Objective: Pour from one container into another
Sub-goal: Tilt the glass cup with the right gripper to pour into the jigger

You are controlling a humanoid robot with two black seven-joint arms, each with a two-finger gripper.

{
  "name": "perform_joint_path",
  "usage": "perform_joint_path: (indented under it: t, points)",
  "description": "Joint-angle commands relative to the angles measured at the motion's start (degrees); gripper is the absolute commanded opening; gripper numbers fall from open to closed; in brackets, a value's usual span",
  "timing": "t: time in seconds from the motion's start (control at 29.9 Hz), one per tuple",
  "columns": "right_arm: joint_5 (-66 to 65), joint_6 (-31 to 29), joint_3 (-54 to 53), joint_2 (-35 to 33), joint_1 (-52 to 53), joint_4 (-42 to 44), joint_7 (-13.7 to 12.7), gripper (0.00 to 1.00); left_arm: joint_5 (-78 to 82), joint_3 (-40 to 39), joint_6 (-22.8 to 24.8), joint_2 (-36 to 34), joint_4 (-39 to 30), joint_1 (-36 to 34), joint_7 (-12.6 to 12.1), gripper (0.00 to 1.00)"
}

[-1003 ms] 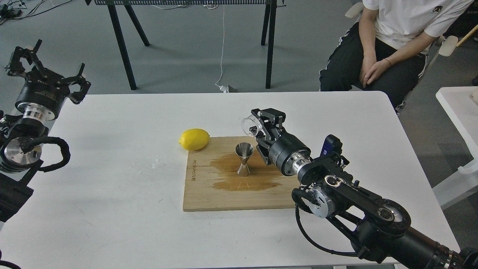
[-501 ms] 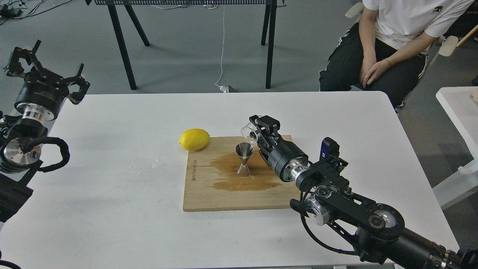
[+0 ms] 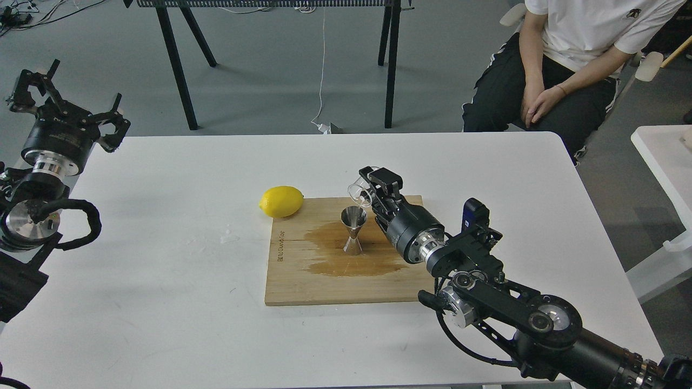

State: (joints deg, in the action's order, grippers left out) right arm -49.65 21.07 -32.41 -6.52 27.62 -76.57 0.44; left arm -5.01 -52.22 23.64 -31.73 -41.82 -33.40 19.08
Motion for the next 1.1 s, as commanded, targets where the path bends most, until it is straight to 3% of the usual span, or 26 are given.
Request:
perform_joint_path:
  t: [0.0, 1.07]
  points:
    - [-1.32, 0.02, 0.5, 0.11, 0.24, 0.37, 0.08, 0.18, 0.0, -0.08, 0.09, 0.09, 0.51, 0.0, 0.0, 1.0]
    - [-9.76, 1.78, 6.22, -0.42, 3.58, 2.31, 1.23, 0.18, -0.17, -0.51, 0.09, 0.09, 0.69, 0.09, 0.08, 1.0]
